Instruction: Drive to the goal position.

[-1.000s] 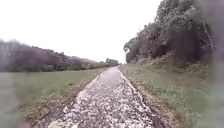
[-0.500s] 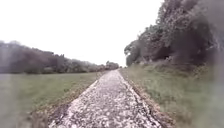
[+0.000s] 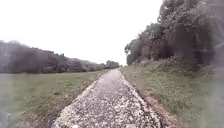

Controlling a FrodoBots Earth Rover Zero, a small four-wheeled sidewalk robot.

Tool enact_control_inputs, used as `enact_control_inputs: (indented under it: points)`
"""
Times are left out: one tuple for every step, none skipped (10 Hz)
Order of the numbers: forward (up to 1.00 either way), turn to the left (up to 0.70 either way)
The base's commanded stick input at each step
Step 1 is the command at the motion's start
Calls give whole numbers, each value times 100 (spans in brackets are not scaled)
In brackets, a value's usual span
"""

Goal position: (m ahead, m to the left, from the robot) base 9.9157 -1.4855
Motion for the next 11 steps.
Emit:
enact_control_inputs:
  points:
    - [70,0]
    - [70,0]
    - [70,0]
    - [70,0]
    - [70,0]
    - [70,0]
    - [70,0]
    - [70,0]
    - [70,0]
    - [70,0]
    - [70,0]
